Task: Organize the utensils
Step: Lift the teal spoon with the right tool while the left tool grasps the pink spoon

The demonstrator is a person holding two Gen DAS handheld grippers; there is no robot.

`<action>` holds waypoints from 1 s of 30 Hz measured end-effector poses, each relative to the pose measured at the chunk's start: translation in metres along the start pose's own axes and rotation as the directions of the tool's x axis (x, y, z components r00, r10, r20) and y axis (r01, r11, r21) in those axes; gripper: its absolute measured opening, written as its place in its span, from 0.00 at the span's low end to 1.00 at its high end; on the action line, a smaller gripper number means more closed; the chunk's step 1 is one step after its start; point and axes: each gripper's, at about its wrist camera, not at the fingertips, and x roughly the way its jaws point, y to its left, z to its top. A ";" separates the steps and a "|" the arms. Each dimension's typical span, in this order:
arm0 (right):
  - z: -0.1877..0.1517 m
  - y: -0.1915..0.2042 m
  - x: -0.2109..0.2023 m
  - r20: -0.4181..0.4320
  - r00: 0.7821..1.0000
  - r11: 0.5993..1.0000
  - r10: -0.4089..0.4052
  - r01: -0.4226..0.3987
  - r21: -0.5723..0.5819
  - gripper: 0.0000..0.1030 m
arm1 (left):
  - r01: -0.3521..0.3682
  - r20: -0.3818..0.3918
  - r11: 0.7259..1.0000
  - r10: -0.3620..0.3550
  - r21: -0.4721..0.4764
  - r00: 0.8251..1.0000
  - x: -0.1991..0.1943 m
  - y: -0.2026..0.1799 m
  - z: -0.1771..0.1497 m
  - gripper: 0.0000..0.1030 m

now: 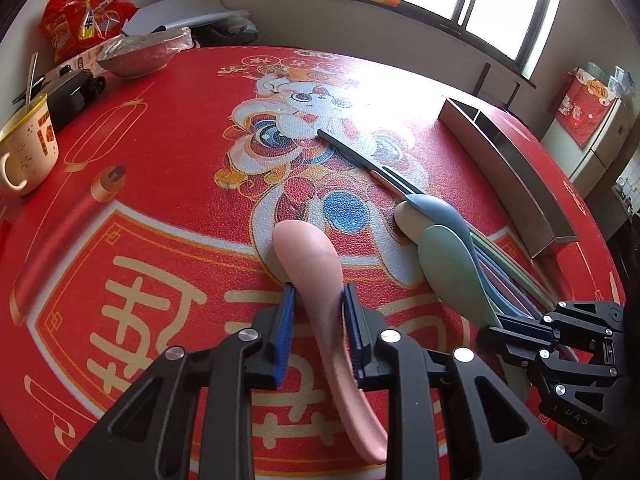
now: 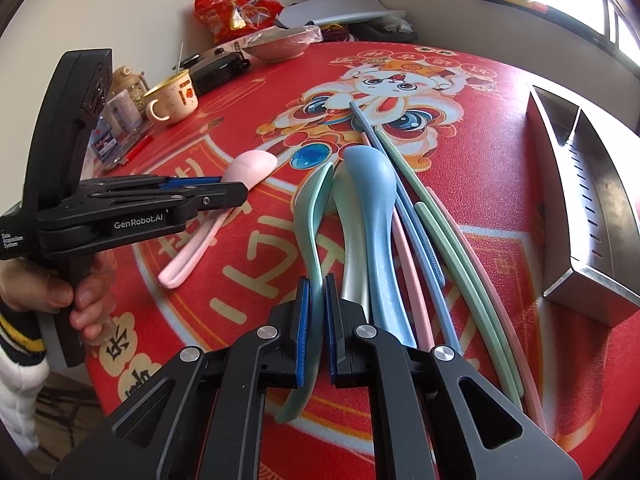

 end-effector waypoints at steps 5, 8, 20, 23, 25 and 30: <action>0.000 -0.001 0.000 -0.001 1.000 1.000 0.002 -0.002 0.000 0.07 | -0.011 0.003 0.999 0.011 0.052 1.000 -0.005 -0.008 -0.003 0.11; 0.000 -0.001 0.000 -0.001 1.000 1.000 0.003 -0.003 0.002 0.07 | -0.028 -0.012 0.994 0.029 0.103 1.000 -0.007 -0.017 -0.008 0.11; 0.000 -0.004 0.001 -0.003 1.000 1.000 0.021 -0.021 0.013 0.07 | -0.055 -0.016 0.981 0.059 0.188 0.998 -0.015 -0.026 -0.030 0.11; 0.000 -0.004 0.001 -0.003 1.000 1.000 0.022 -0.022 0.013 0.07 | -0.048 -0.008 0.984 0.050 0.174 0.999 -0.015 -0.024 -0.031 0.11; 0.000 -0.005 0.001 -0.003 1.000 1.000 0.022 -0.022 0.014 0.07 | -0.041 -0.001 0.985 0.042 0.169 0.999 -0.016 -0.023 -0.032 0.11; 0.000 -0.005 0.002 -0.009 0.999 0.999 0.033 -0.033 0.023 0.07 | -0.023 0.017 0.988 0.021 0.154 1.000 -0.017 -0.020 -0.034 0.11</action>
